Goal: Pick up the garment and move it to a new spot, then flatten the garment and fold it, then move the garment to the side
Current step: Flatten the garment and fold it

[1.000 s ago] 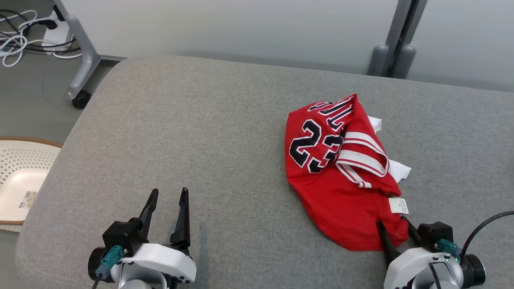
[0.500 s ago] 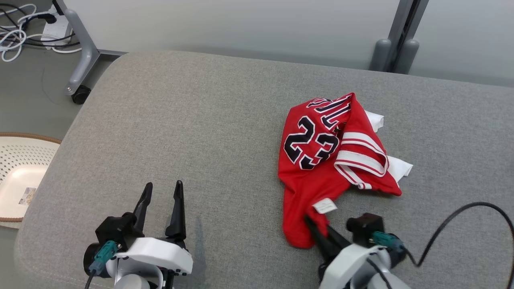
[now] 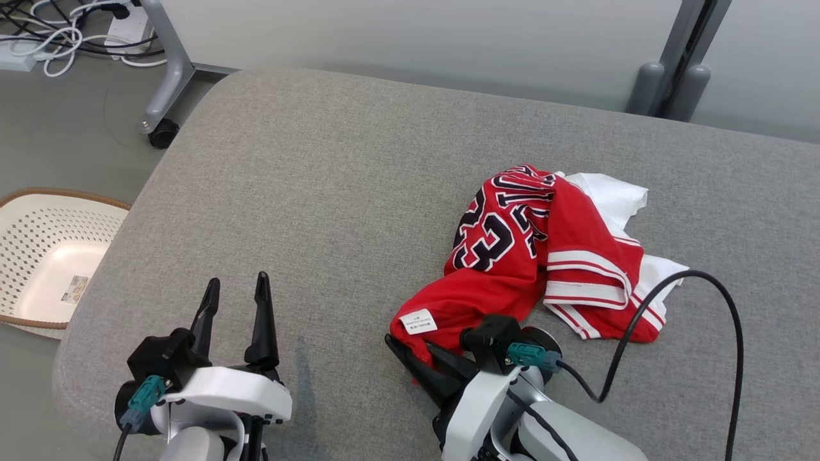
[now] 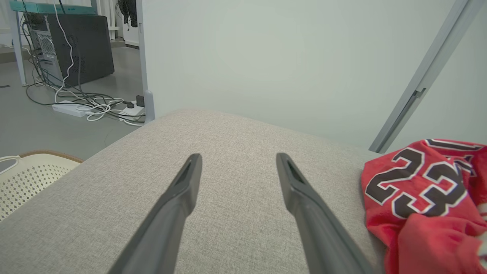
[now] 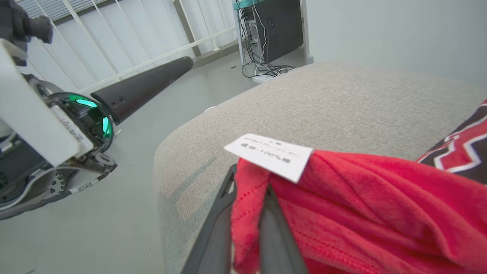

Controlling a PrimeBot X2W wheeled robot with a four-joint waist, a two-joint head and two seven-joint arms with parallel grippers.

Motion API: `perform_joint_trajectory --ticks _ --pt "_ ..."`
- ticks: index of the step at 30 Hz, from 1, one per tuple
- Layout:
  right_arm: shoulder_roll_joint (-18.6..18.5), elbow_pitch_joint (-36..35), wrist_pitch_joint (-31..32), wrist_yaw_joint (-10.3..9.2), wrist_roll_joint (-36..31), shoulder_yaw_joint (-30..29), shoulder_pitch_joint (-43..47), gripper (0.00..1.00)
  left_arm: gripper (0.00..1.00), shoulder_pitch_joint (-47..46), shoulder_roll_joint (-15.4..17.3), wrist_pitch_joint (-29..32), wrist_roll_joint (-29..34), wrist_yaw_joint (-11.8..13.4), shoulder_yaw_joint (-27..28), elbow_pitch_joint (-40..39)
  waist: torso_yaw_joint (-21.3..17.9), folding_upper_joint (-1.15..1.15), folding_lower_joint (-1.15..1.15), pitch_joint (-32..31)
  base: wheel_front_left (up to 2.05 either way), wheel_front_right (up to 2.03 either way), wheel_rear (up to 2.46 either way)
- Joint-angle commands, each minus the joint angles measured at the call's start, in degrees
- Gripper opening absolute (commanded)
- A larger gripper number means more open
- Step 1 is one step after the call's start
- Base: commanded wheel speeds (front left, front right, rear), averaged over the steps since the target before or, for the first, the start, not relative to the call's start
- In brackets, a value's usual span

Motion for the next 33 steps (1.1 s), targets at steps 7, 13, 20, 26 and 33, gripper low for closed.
perform_joint_trajectory --ticks 7,13,20,26,33 --pt "-0.36 2.08 -3.10 0.01 0.78 -0.09 0.25 1.00 1.00 0.62 0.20 0.00 0.23 0.52 1.17 -0.49 -2.09 0.00 0.00 -0.56 0.00 0.00 0.00" --pt "-0.38 2.32 -4.14 0.01 -3.16 -6.59 3.23 1.00 1.00 1.22 0.18 0.00 1.03 0.30 1.86 -0.73 -4.78 0.00 0.00 -1.16 0.00 0.00 0.00" --pt "-1.52 1.88 -4.48 0.01 -16.18 -21.21 6.86 1.00 1.00 1.31 0.20 0.00 1.43 -0.21 1.40 -0.37 -7.18 0.00 0.00 -1.51 0.00 0.00 0.00" --pt "-1.00 2.27 -4.49 0.01 -28.58 -32.07 7.16 1.00 1.00 0.27 0.24 0.00 1.18 -0.57 -0.05 -0.12 -5.49 0.00 0.00 -0.59 0.00 0.00 0.00" --pt "-0.51 5.20 -3.52 0.01 -37.31 -43.98 7.36 1.00 1.00 0.28 0.18 0.00 0.54 -0.21 -1.04 0.23 -2.04 0.00 0.00 0.46 0.00 0.00 0.00"
